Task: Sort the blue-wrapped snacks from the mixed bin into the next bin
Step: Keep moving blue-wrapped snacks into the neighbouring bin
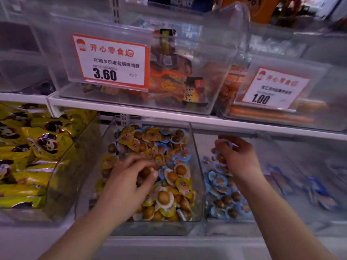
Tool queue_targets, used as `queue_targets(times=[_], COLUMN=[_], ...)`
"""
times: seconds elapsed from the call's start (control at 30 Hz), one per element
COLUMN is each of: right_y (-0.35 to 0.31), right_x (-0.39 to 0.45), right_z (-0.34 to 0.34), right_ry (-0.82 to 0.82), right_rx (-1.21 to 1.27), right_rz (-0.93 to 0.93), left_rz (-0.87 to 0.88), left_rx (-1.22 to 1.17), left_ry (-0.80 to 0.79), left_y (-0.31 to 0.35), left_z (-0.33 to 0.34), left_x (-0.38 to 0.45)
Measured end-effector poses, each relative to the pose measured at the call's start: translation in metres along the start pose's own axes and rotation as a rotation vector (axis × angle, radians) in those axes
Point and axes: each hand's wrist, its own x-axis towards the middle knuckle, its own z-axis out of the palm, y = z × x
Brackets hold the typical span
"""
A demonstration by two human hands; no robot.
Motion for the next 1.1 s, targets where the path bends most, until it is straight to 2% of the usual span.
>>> queue_targets(times=[0.13, 0.23, 0.4, 0.47, 0.6, 0.63, 0.7, 0.8, 0.9, 1.0, 1.1], right_y=[0.033, 0.044, 0.031, 0.021, 0.011, 0.012, 0.015, 0.02, 0.022, 0.024, 0.025], right_x=[0.018, 0.024, 0.015, 0.001, -0.026, -0.029, -0.031, -0.031, -0.034, -0.038, -0.035], right_z=[-0.036, -0.048, -0.034, -0.016, 0.021, 0.028, 0.037, 0.041, 0.041, 0.041, 0.038], right_ry=[-0.048, -0.067, 0.036, -0.041, -0.291, -0.348, -0.416, -0.385, -0.366, -0.343, -0.311], right_rx=[-0.159, -0.267, -0.347, -0.403, -0.706, -0.784, -0.861, -0.779, -0.604, -0.404, -0.236], right_rz=[0.21, 0.209, -0.102, -0.278, -0.658, -0.676, -0.583, -0.511, -0.458, -0.354, -0.292], left_rz=[0.095, 0.099, 0.098, 0.129, 0.033, 0.027, 0.065, 0.177, 0.142, 0.115, 0.129], left_rx=[0.117, 0.229, 0.261, 0.328, 0.512, 0.526, 0.48, 0.292, 0.088, 0.19, 0.261], left_ry=[-0.215, -0.296, -0.195, -0.1, -0.021, 0.018, 0.097, 0.063, -0.151, -0.298, -0.31], left_y=[0.003, 0.006, 0.005, -0.001, -0.014, -0.015, -0.015, 0.003, 0.02, 0.028, 0.032], left_z=[0.004, 0.006, 0.003, -0.001, -0.016, -0.019, -0.018, -0.006, 0.016, 0.036, 0.042], left_x=[-0.001, 0.001, 0.002, 0.001, 0.003, 0.004, 0.006, 0.01, 0.015, 0.024, 0.034])
